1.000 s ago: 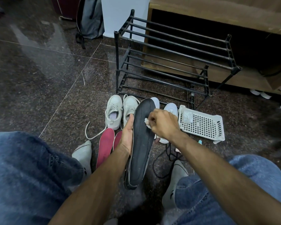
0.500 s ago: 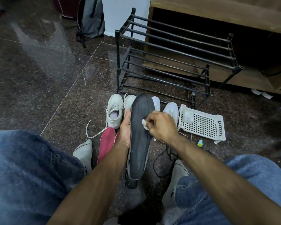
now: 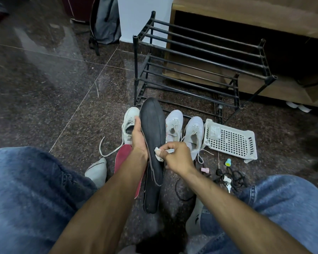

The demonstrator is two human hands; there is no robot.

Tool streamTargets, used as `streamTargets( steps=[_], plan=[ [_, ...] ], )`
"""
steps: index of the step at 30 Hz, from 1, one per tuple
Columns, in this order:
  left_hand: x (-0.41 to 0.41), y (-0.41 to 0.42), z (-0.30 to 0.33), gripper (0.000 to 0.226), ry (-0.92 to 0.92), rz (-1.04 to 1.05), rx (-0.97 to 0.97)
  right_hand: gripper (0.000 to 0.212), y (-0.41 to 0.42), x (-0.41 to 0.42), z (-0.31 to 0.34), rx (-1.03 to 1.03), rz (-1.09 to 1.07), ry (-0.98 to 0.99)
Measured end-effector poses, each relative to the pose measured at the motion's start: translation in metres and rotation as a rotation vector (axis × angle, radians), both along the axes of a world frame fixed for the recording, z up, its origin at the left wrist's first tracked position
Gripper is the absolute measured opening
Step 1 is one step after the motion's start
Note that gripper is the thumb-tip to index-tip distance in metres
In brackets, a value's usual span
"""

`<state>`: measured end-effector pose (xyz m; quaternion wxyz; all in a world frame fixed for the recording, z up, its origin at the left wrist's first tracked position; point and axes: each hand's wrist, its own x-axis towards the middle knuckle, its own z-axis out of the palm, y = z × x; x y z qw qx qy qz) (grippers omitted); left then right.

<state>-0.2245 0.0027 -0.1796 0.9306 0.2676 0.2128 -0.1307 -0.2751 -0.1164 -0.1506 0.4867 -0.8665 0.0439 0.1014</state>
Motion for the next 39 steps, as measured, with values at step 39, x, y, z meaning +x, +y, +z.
streamTargets(
  steps=[39],
  plan=[
    [-0.040,-0.025,-0.022,0.053,0.046,-0.202,-0.156,0.015,-0.013,0.044,0.024,-0.700,0.374,-0.305]
  ],
)
